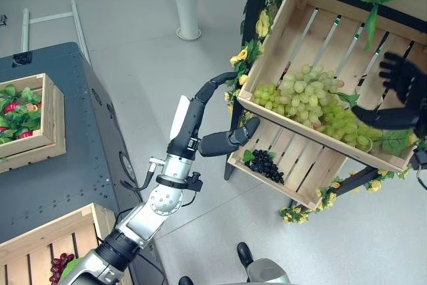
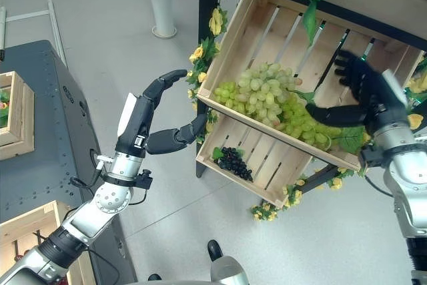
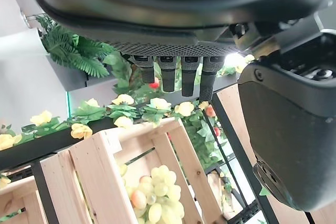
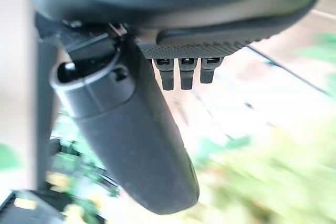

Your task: Pick up the fruits from the basket on one side to the basket on the other side

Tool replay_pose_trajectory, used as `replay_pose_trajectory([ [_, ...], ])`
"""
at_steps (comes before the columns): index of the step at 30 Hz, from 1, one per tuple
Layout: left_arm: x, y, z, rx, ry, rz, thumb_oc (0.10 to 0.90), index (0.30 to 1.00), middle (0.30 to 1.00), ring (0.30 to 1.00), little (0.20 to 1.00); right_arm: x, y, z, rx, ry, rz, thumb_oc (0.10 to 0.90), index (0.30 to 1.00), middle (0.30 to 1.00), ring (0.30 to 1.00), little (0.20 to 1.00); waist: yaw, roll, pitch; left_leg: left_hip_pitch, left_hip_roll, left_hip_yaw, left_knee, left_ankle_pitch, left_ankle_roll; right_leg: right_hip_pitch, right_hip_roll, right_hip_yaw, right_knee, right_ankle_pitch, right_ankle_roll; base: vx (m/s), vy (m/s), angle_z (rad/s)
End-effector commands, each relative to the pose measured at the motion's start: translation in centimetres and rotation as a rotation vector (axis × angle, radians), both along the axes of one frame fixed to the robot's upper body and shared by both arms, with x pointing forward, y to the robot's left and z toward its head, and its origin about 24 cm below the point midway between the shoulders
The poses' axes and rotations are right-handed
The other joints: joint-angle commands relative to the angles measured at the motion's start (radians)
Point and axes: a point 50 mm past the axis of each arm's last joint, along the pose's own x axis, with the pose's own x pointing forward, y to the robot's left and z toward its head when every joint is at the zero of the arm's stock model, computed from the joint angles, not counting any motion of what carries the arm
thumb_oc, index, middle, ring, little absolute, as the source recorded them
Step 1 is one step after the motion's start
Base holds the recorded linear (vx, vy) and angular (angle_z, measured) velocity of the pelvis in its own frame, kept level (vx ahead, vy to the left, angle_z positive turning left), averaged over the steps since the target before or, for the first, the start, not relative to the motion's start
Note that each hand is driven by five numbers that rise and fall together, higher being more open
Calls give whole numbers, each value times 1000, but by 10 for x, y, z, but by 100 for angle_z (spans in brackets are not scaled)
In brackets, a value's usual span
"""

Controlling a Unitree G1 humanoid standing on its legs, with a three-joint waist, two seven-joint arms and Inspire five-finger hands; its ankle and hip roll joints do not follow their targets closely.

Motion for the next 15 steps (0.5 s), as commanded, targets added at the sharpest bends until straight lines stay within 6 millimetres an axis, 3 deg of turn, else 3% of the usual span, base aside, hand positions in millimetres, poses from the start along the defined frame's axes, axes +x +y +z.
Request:
replay_pose_trajectory([
  [1, -7, -13, 34, -92, -202, -93, 800, 900, 900, 900, 900, -20, 6, 84, 31, -455, 41, 800, 900, 900, 900, 900, 38, 18, -96, 17, 19, -32, 9, -83, 2, 7, 83, -47, 6, -3, -11, 0, 0, 0],
  [8, -7, -13, 31, -106, -197, -99, 800, 900, 900, 900, 900, -19, 40, 81, 267, -545, 261, 800, 900, 900, 900, 900, 52, 34, -98, 15, 18, -39, 9, -86, 3, 10, 78, -56, 5, -9, -13, 0, 0, 0],
  [12, -6, -10, 32, -122, -205, -81, 800, 900, 900, 900, 900, -10, 64, 58, 448, -455, 400, 800, 900, 900, 900, 900, 64, 47, -93, 15, 16, -45, 9, -85, 3, 13, 73, -65, 4, -11, -16, 0, 0, 0],
  [15, -5, -8, 33, -132, -214, -55, 800, 900, 900, 900, 900, -6, 79, 40, 491, -377, 443, 800, 900, 900, 900, 900, 72, 53, -93, 11, 14, -52, 9, -83, 5, 13, 68, -73, 2, -11, -16, 0, 0, 0],
])
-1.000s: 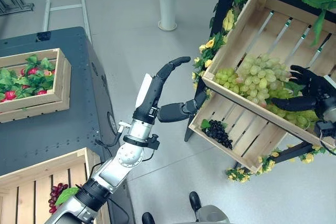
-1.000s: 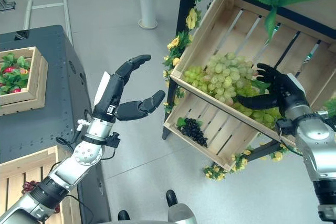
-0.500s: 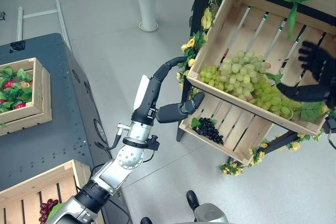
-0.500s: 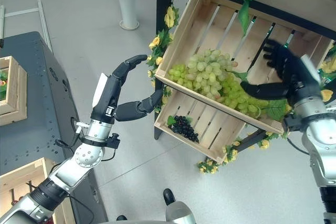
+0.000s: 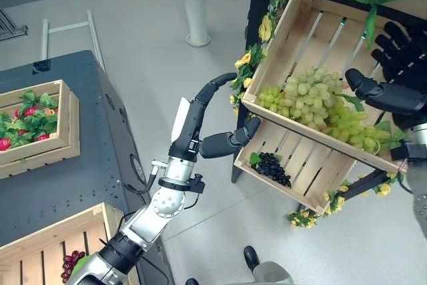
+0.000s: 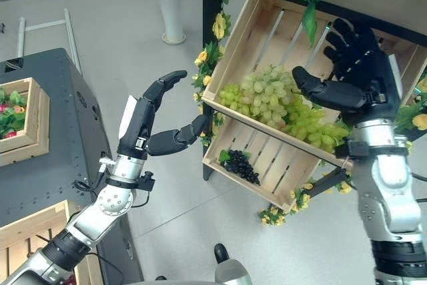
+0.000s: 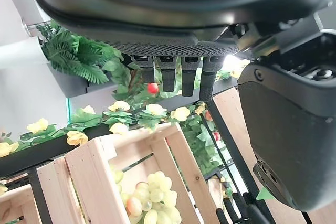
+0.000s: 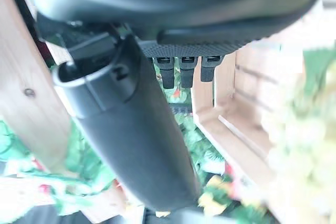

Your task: Pick up the fruits from the basket on one side to the basket on the other side

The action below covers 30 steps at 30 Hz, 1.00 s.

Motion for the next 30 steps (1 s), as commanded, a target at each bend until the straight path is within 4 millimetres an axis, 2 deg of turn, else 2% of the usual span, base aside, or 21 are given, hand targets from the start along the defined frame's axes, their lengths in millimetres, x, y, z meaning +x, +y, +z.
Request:
replay_pose_trajectory([
  [1, -1, -3, 39, -85, -238, -28, 800, 900, 900, 900, 900, -5, 23, 54, -7, -252, 124, 800, 900, 900, 900, 900, 34, 1, -68, 12, 11, -47, 9, -82, 6, 14, 67, -74, 2, -10, -16, 0, 0, 0],
  [5, 1, 1, 37, -101, -269, 52, 800, 900, 900, 900, 900, -1, 39, 38, 61, -213, 234, 800, 900, 900, 900, 900, 53, 5, -62, 6, 7, -63, 9, -77, 6, 16, 59, -94, 2, -10, -19, -29, 16, 7],
  [10, 3, 8, 35, -105, -297, 159, 800, 900, 900, 900, 900, 2, 62, 26, 132, -184, 384, 800, 900, 900, 900, 900, 84, 6, -57, -1, -1, -91, 9, -70, 8, 22, 50, -122, 2, -12, -24, -20, 8, 8],
  [17, 4, 28, 32, -87, -330, 325, 800, 900, 900, 900, 900, 5, 92, 15, 172, -173, 569, 800, 900, 900, 900, 900, 148, 5, -53, -14, -16, -149, 9, -55, 6, 39, 33, -177, 2, -18, -32, -5, -13, 23],
  [19, 5, 38, 31, -70, -334, 395, 800, 900, 900, 900, 900, 4, 104, 13, 158, -211, 647, 800, 900, 900, 900, 900, 178, 3, -56, -18, -21, -175, 9, -51, 6, 49, 28, -202, 2, -23, -36, 20, -26, 32],
  [24, 4, 58, 27, -28, -333, 500, 800, 900, 900, 900, 900, 4, 118, 5, 184, -217, 739, 800, 900, 900, 900, 900, 231, -2, -61, -34, -31, -220, 9, -35, 4, 62, 19, -247, 3, -27, -46, 17, -25, 32],
  [26, 3, 66, 25, -13, -328, 529, 800, 900, 900, 900, 900, 5, 121, -4, 173, -191, 748, 800, 900, 900, 900, 900, 247, -4, -63, -37, -35, -235, 9, -33, 4, 69, 18, -262, 3, -30, -47, 46, -19, 37],
  [30, -2, 87, 14, 38, -291, 637, 800, 900, 900, 900, 900, 7, 124, -36, 72, -50, 735, 800, 900, 900, 900, 900, 282, -8, -62, -47, -43, -270, 9, -27, 0, 79, 14, -290, 2, -36, -48, 41, -10, 32],
])
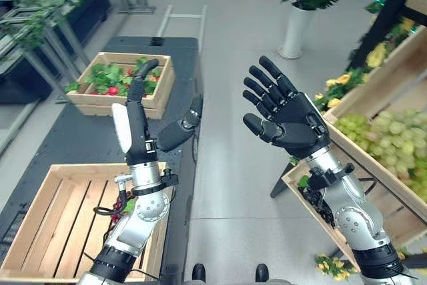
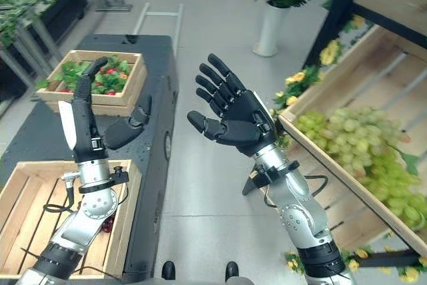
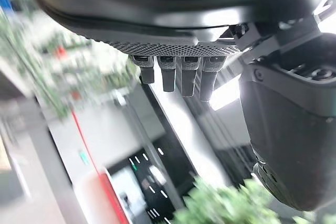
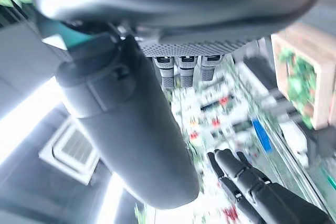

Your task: Pick up the fruits from the basket on one side to the basket on the other side

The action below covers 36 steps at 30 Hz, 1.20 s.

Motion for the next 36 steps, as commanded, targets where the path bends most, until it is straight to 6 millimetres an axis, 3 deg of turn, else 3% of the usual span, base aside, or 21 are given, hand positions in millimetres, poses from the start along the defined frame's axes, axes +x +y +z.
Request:
replay_pose_trajectory([
  [1, 7, 15, 20, 80, -115, 56, 800, 900, 900, 900, 900, -1, -3, 20, -8, -187, 10, 800, 900, 900, 900, 900, 6, -17, -58, 3, -47, -26, 2, -66, 13, 11, 19, -40, 6, -4, -25, 37, 1, 31],
  [10, -11, 69, -19, 221, 168, 268, 800, 900, 900, 900, 900, -13, -10, -87, -228, 196, -57, 800, 900, 900, 900, 900, 57, -11, -30, -43, -55, -89, 2, -26, 7, 0, 10, -94, 21, -12, -29, 26, 22, 24],
  [11, -11, 70, -19, 222, 173, 271, 800, 900, 900, 900, 900, -13, -10, -88, -232, 198, -60, 800, 900, 900, 900, 900, 57, -10, -30, -44, -55, -90, 2, -25, 7, -1, 10, -95, 22, -13, -29, 14, 39, 21],
  [14, -17, 93, -34, 262, 341, 351, 800, 900, 900, 900, 900, -20, -14, -120, -292, 311, -122, 800, 900, 900, 900, 900, 71, 0, -1, -61, -58, -109, 2, -11, 8, -20, 10, -108, 50, -27, -33, 10, 56, 15],
  [16, -20, 105, -39, 294, 410, 401, 800, 900, 900, 900, 900, -23, -17, -130, -316, 362, -148, 800, 900, 900, 900, 900, 74, 7, 17, -68, -59, -113, 2, -5, 7, -30, 10, -113, 65, -36, -37, -2, 78, 14],
  [20, -19, 122, -42, 289, 473, 479, 800, 900, 900, 900, 900, -25, -18, -140, -385, 380, -160, 800, 900, 900, 900, 900, 74, 21, 70, -88, -63, -115, 8, 4, 7, -64, 8, -117, 102, -49, -42, -51, 79, 8],
  [30, -13, 144, -50, 402, 602, 586, 800, 900, 900, 900, 900, -28, -23, -147, -448, 389, -183, 800, 900, 900, 900, 900, 69, 18, 175, -153, -65, -109, 81, -7, 13, -128, 0, -134, 188, -78, -45, -9, 41, 5],
  [36, -10, 157, -51, 688, 697, 636, 800, 900, 900, 900, 900, -27, -24, -143, -469, 355, -183, 800, 900, 900, 900, 900, 54, 12, 239, -192, -68, -95, 145, -23, 19, -159, 0, -124, 233, -91, -48, 10, 33, 4],
])
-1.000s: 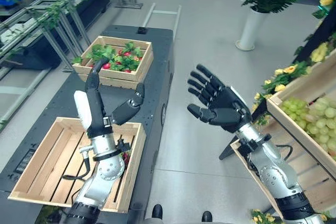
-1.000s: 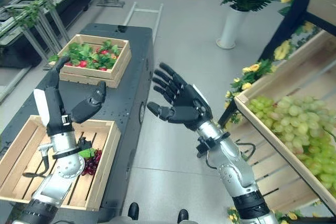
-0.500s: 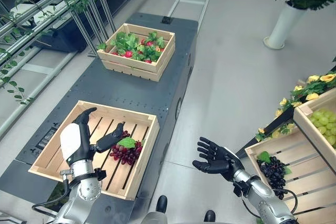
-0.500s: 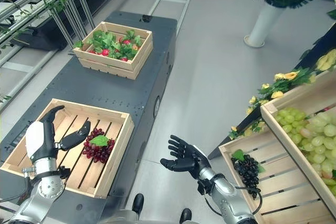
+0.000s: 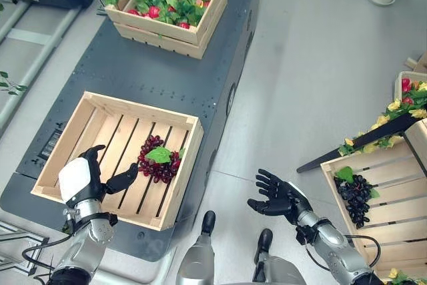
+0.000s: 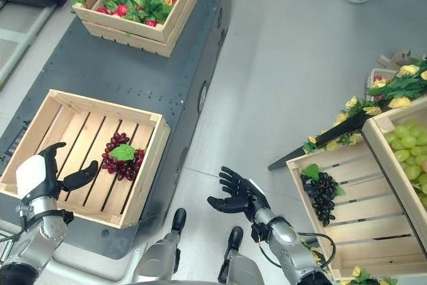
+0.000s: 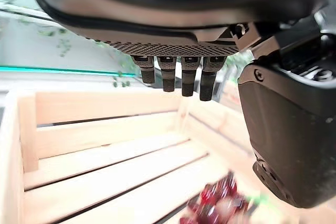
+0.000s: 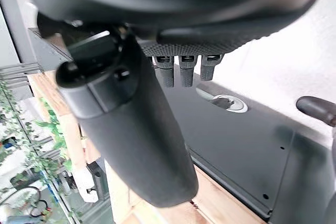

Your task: Pick up the fruits from the basket on one side to the basket on the other side

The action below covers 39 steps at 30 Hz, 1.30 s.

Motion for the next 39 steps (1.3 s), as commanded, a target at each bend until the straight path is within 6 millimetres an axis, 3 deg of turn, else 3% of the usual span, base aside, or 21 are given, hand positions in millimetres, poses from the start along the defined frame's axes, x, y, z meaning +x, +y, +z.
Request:
replay_pose_trajectory([
  [1, 11, 25, 38, 242, -65, 22, 800, 900, 900, 900, 900, 9, 9, 30, 21, -196, 49, 800, 900, 900, 900, 900, -17, -7, -8, -45, -51, 40, 122, -59, 25, -104, 6, 11, 230, -68, -53, 17, 33, 6],
  [7, 13, 34, 45, 511, 0, 29, 800, 900, 900, 900, 900, 10, 1, 33, 2, -213, 62, 800, 900, 900, 900, 900, -40, -5, 42, -80, -52, 52, 161, -65, 29, -140, 3, 24, 262, -71, -53, -12, 42, -3],
  [17, 37, 36, 68, 667, 15, -44, 800, 900, 900, 900, 900, 20, 5, 44, 10, -252, 65, 800, 900, 900, 900, 900, -58, -10, 89, -125, -50, 70, 186, -64, 27, -181, 3, 34, 283, -72, -54, -33, 25, -2],
  [24, 47, 36, 84, 769, -3, -45, 800, 900, 900, 900, 900, 25, 6, 46, 122, -227, 24, 800, 900, 900, 900, 900, -66, -13, 108, -147, -50, 79, 214, -70, 28, -199, 2, 31, 306, -79, -58, -36, 9, -1],
  [34, 62, 21, 94, 876, -116, -114, 800, 900, 900, 900, 900, 29, 12, 47, 143, -235, -9, 800, 900, 900, 900, 900, -73, -30, 110, -159, -47, 91, 228, -75, 26, -202, 9, 31, 300, -76, -60, -8, 0, 0],
  [39, 73, 4, 98, 950, -166, -222, 800, 900, 900, 900, 900, 31, 12, 51, 145, -246, -24, 800, 900, 900, 900, 900, -85, -38, 116, -165, -47, 102, 228, -73, 26, -211, 11, 36, 296, -69, -58, -8, 6, -2],
])
